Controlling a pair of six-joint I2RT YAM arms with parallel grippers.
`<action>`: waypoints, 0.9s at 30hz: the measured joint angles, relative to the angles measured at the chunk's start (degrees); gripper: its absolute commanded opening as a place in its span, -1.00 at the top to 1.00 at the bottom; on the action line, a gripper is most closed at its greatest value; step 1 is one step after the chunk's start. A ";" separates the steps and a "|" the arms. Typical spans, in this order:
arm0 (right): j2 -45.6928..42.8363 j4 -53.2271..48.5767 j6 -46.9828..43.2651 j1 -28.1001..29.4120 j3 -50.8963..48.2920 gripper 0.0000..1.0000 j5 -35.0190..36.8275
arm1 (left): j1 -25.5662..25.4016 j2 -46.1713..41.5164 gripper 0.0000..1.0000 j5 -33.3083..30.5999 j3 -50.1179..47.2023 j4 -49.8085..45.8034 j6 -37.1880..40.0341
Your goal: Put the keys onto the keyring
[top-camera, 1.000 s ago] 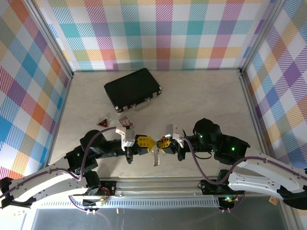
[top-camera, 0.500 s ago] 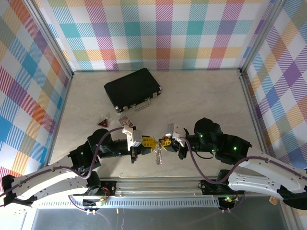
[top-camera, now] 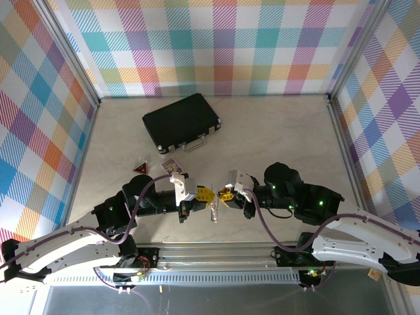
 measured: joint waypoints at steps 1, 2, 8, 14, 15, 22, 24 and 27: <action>0.09 -0.09 -0.17 0.00 0.11 1.00 0.20 | 0.00 0.00 0.67 -0.07 0.02 0.00 0.22; 0.13 -0.09 -0.26 0.04 0.20 1.00 0.39 | 0.00 -0.02 0.58 -0.20 0.02 0.00 0.50; 1.14 -1.75 -1.16 0.15 2.69 1.00 2.49 | 0.00 -1.01 0.22 -1.29 -0.90 0.37 0.11; 2.27 -3.30 -2.45 0.15 4.22 1.00 4.63 | 0.00 -3.78 0.01 -3.30 -3.41 0.57 -0.52; 2.71 -3.87 -2.60 0.15 4.68 1.00 5.20 | 0.00 -4.26 -0.03 -3.76 -3.91 0.68 -0.79; 6.23 -6.10 -2.82 0.15 8.02 1.00 9.25 | 0.00 -7.72 -0.23 -6.86 -8.17 2.69 -2.40; 7.74 -6.95 -2.78 0.15 9.01 1.00 10.75 | 0.00 -8.74 -0.37 -7.80 -9.70 3.34 -2.91; 10.51 -8.68 -2.54 0.13 11.06 1.00 13.18 | 0.00 -9.70 -0.84 -9.27 -11.08 3.34 -3.56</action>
